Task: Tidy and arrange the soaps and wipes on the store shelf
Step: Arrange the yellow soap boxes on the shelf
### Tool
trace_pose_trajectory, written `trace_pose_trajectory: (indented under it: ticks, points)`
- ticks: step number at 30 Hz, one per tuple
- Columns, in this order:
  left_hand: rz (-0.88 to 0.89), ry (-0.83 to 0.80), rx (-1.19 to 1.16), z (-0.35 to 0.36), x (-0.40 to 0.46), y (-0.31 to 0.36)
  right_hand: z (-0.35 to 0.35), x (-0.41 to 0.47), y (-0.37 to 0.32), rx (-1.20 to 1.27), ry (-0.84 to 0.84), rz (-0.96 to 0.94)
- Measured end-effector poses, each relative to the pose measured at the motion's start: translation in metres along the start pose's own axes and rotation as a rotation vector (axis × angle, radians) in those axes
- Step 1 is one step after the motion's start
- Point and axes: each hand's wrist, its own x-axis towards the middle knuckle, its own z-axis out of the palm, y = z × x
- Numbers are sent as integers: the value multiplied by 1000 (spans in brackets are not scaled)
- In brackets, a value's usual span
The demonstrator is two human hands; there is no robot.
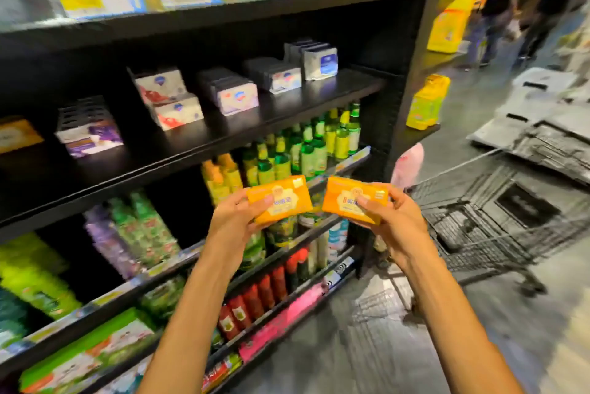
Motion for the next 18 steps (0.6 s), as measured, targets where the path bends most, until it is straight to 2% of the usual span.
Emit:
trace_pose_trajectory:
  ticks: [4,9,18]
  points:
    - [-39,-109,4,70,0,-40,-72,-9,-9,29,119,-5]
    - [-129,-147,-87,146,9,-84,-138,-15,-16,71,237,6]
    - [-317,-226,-137,234,78,-146,-229,22,-4,111,442,69]
